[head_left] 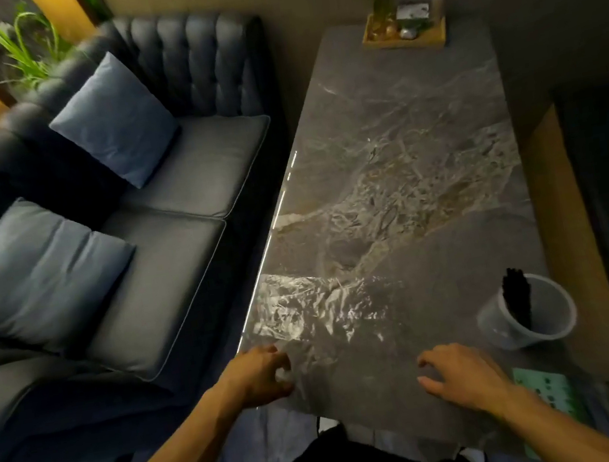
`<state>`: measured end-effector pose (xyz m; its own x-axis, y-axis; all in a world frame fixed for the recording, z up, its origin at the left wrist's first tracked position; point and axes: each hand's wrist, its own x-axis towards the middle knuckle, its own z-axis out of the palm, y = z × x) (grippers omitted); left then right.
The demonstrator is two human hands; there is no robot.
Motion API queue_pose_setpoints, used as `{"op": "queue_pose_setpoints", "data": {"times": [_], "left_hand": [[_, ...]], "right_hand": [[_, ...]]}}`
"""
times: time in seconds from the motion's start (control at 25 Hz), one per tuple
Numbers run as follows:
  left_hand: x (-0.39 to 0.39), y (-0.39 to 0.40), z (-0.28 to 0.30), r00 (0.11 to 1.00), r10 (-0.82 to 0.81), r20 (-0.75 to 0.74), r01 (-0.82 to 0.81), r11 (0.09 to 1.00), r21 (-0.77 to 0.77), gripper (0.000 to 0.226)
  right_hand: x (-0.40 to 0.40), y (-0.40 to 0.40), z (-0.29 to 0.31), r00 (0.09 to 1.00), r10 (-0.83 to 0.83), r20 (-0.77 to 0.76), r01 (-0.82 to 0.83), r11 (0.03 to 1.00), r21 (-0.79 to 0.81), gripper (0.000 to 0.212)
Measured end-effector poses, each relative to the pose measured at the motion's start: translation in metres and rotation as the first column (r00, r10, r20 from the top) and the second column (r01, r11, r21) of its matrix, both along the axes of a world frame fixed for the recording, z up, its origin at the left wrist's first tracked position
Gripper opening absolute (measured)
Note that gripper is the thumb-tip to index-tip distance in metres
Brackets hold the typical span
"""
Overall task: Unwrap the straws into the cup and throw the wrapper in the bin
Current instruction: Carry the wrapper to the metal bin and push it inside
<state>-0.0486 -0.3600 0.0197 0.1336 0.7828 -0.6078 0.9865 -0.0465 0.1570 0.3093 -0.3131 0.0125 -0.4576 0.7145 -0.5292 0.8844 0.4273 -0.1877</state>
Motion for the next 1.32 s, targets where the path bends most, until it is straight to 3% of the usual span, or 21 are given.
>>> {"op": "queue_pose_setpoints", "data": {"times": [0.16, 0.4, 0.68, 0.88, 1.04, 1.32], "left_hand": [[-0.050, 0.028, -0.005, 0.997, -0.072, -0.027, 0.072, 0.997, -0.011, 0.045], [-0.084, 0.081, -0.013, 0.985, -0.157, -0.078, 0.164, 0.982, 0.093, 0.049], [-0.081, 0.128, -0.024, 0.998, -0.040, -0.039, 0.044, 0.993, 0.112, 0.070], [-0.071, 0.145, -0.036, 0.999, 0.039, 0.008, -0.039, 0.998, 0.057, 0.088], [-0.063, 0.154, -0.048, 0.999, 0.051, 0.017, -0.052, 0.998, 0.039, 0.095], [-0.057, 0.158, -0.059, 0.999, 0.046, -0.017, -0.044, 0.995, 0.088, 0.094]], "right_hand": [[-0.030, 0.006, 0.001, 0.995, -0.088, 0.049, 0.086, 0.996, 0.033, 0.039], [-0.048, 0.036, 0.007, 0.964, -0.246, 0.105, 0.244, 0.969, 0.033, 0.038], [-0.064, 0.083, -0.007, 0.912, -0.387, 0.134, 0.387, 0.922, 0.029, 0.086], [-0.078, 0.116, -0.019, 0.901, -0.414, 0.131, 0.423, 0.905, -0.046, 0.101], [-0.084, 0.130, -0.029, 0.905, -0.390, 0.168, 0.404, 0.913, -0.054, 0.095], [-0.086, 0.129, -0.038, 0.909, -0.389, 0.147, 0.383, 0.921, 0.066, 0.056]]}}
